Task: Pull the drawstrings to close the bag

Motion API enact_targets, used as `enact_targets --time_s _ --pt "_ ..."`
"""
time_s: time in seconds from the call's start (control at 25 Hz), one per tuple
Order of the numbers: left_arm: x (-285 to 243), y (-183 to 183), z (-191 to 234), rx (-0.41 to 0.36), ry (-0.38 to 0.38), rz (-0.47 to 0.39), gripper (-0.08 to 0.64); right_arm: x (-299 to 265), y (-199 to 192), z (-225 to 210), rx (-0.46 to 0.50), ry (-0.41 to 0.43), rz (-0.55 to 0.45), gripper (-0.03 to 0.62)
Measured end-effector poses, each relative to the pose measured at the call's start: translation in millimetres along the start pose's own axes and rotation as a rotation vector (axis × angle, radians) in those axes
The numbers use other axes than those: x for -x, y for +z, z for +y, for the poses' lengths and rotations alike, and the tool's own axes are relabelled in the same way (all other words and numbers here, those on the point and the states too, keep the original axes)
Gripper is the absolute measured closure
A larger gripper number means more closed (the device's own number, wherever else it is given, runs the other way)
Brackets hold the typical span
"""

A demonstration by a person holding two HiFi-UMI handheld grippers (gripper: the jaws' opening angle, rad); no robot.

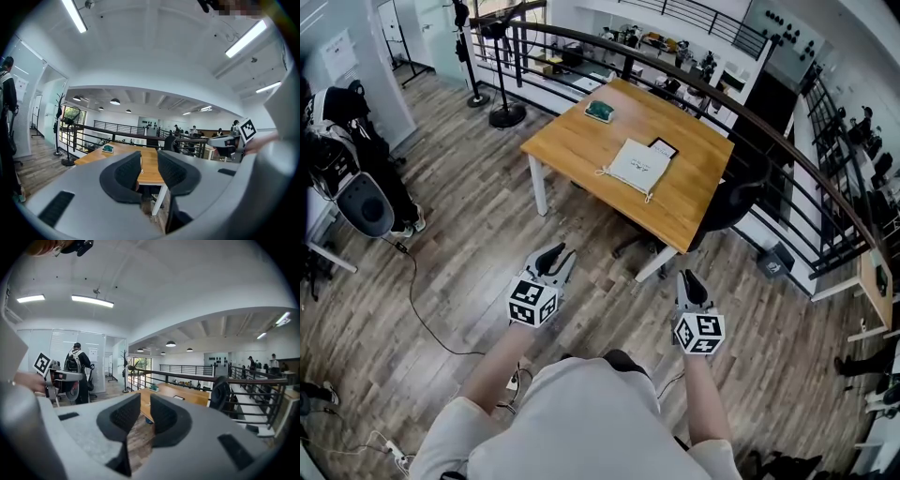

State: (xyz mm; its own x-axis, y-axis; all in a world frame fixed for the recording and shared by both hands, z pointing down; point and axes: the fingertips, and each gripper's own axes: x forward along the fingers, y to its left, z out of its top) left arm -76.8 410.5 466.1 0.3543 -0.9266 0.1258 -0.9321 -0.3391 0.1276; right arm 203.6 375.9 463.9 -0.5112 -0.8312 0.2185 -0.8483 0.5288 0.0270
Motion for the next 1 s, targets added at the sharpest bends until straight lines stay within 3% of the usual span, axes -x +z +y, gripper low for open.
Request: enact_targets --time_s 0.44,1.0 --pt "-31.0 -5.9 31.0 0.015 0.012 0.031 0.451 -49.1 -9.9 -9.5 -0.034 0.007 0.048 0.528" --pt "-156.0 1.0 77.3 0.027 0.034 0.062 0.446 -174.2 -11.0 -76.0 -0.048 0.047 0.101 0.528"
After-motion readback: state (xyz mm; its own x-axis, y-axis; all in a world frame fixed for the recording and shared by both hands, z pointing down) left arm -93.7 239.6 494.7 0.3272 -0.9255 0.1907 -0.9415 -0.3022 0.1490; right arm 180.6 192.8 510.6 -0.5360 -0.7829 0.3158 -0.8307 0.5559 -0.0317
